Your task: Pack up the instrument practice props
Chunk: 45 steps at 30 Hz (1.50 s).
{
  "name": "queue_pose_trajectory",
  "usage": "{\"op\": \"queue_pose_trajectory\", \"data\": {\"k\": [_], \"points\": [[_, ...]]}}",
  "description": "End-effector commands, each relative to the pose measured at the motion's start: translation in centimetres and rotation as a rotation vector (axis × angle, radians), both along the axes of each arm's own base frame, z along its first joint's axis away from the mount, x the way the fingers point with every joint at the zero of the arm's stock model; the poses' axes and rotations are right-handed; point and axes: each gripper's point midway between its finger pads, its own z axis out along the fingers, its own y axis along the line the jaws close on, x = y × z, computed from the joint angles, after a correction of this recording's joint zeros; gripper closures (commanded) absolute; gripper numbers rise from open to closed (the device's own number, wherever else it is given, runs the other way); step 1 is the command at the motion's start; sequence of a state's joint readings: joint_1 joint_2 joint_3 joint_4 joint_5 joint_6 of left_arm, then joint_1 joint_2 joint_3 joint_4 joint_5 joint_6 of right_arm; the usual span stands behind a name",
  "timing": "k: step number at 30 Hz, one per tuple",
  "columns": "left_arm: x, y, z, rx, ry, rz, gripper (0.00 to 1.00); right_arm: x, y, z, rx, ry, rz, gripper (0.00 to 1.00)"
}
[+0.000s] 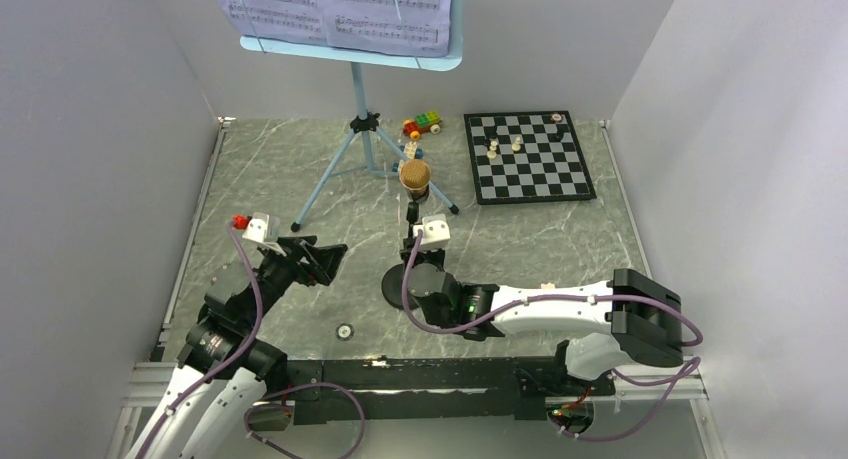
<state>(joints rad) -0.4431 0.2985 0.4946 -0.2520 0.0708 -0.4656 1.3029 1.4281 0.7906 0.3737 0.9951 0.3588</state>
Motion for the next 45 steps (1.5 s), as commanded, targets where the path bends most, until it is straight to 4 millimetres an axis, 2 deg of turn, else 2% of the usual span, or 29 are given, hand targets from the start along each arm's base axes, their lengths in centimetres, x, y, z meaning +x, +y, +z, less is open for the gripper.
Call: {"op": "queue_pose_trajectory", "data": {"k": [1, 6, 14, 18, 22, 26, 30, 33, 36, 40, 45], "points": [[0.2, 0.1, 0.3, -0.008, -0.017, 0.012, 0.13, 0.2, 0.7, 0.8, 0.054, 0.021, -0.013, 0.81], [0.2, 0.2, 0.2, -0.003, -0.014, 0.016, 0.12, -0.1, 0.3, 0.5, 0.038, 0.033, -0.004, 0.52], [0.3, 0.3, 0.6, 0.002, -0.023, 0.02, 0.11, -0.6, -0.2, 0.9, 0.017, 0.052, 0.016, 0.28], [0.6, 1.1, 1.2, 0.045, -0.032, 0.06, 0.11, -1.5, -0.3, 1.1, -0.015, 0.109, 0.06, 0.15], [1.0, 2.1, 2.2, 0.088, -0.044, 0.11, 0.09, -3.0, -1.2, 0.9, -0.035, 0.166, 0.135, 0.12], [0.7, 1.7, 3.0, 0.093, -0.09, 0.074, 0.05, -5.1, -3.1, 1.0, 0.021, 0.185, 0.238, 0.1], [0.5, 0.1, 2.7, 0.128, -0.134, -0.026, 0.01, -6.6, -6.4, 0.3, 0.073, 0.201, 0.269, 0.1], [0.2, -1.7, 2.2, 0.108, -0.15, -0.121, 0.01, -6.8, -9.1, -0.1, 0.106, 0.207, 0.232, 0.1], [-0.1, -3.0, 2.1, 0.081, -0.18, -0.179, 0.01, -6.8, -10.9, 0.1, 0.149, 0.204, 0.207, 0.1], [-0.6, -4.9, 3.0, 0.081, -0.234, -0.251, 0.01, -6.6, -11.7, 0.6, 0.167, 0.192, 0.215, 0.1], [-0.6, -7.6, 2.9, 0.134, -0.256, -0.29, 0.01, -5.9, -10.6, 0.2, 0.137, 0.234, 0.285, 0.1]]}}
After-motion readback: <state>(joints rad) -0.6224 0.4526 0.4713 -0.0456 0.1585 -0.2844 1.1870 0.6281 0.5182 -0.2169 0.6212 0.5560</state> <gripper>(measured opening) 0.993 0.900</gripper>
